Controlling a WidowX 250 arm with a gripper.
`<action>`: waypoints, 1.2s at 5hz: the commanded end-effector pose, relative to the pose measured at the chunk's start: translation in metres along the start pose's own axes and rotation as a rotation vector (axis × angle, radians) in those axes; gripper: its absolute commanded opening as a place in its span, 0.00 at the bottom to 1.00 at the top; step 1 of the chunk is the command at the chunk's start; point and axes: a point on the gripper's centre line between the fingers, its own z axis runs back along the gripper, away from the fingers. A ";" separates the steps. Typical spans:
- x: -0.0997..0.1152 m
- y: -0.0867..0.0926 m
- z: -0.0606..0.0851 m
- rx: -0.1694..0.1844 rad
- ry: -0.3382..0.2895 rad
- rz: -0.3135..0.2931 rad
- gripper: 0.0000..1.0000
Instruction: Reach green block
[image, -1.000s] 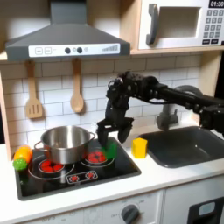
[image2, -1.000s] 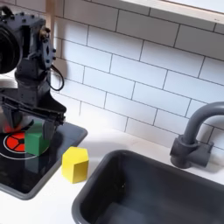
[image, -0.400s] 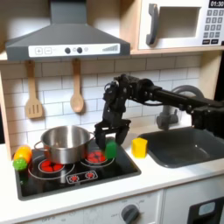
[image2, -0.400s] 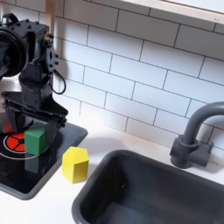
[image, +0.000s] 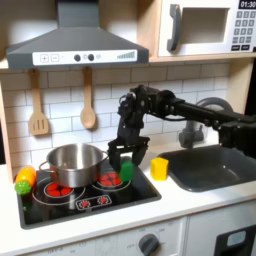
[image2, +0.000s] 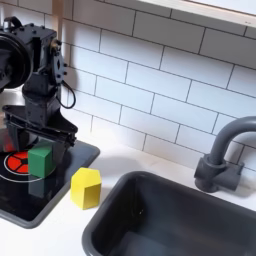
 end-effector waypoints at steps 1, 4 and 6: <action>0.001 0.001 -0.010 -0.005 0.010 -0.011 1.00; 0.003 -0.002 -0.022 -0.007 0.023 -0.020 1.00; -0.001 0.001 -0.030 -0.018 0.035 -0.008 1.00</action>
